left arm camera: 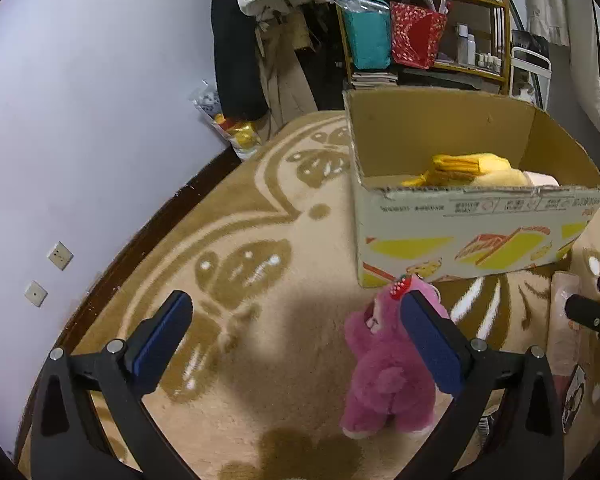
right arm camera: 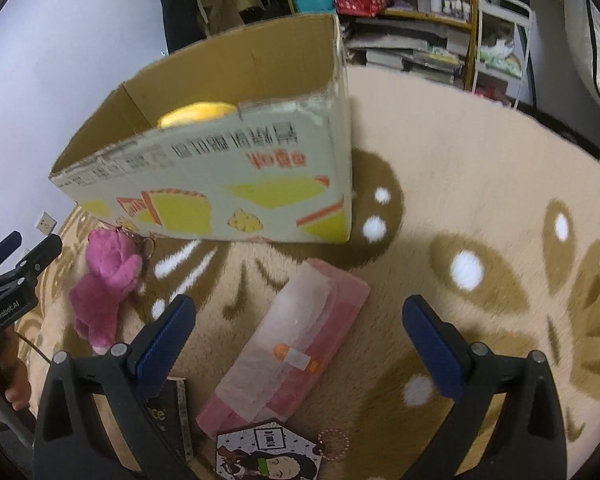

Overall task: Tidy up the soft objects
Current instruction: 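Move the left tool toward the pink bear plush on the rug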

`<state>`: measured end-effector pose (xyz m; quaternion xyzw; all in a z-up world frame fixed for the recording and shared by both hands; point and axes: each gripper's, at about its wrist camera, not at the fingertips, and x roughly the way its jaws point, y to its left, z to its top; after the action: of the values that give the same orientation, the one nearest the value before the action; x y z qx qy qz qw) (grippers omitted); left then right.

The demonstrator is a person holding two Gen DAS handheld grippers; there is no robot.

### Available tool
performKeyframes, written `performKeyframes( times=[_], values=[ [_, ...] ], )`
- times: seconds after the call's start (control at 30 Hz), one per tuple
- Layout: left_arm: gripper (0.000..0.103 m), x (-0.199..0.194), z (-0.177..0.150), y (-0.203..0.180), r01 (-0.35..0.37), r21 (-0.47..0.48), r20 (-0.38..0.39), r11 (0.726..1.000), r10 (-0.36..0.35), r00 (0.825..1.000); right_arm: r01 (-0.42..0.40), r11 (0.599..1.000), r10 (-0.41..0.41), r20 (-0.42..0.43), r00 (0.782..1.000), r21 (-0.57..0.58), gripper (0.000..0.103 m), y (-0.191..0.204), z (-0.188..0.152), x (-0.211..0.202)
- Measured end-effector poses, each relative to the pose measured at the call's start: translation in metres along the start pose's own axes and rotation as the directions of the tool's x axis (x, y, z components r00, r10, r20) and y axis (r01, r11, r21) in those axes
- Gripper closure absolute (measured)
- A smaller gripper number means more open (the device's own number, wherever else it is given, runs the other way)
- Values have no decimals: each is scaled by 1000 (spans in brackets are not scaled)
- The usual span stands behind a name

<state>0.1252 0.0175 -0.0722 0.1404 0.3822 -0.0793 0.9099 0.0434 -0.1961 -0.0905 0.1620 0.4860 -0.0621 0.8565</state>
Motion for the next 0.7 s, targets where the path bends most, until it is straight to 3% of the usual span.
performKeyframes(
  times=[0.27,0.7],
  values=[
    [0,7,-2,-9,52,9,-17,999,-52,998,0,1000,1,-50,999,8,0,-4,-10,18],
    [0,18,-14,-36,25,103,-47,994,-20,999,13,1000,-13,-52,999,-5,0,1,-14,25]
  ],
)
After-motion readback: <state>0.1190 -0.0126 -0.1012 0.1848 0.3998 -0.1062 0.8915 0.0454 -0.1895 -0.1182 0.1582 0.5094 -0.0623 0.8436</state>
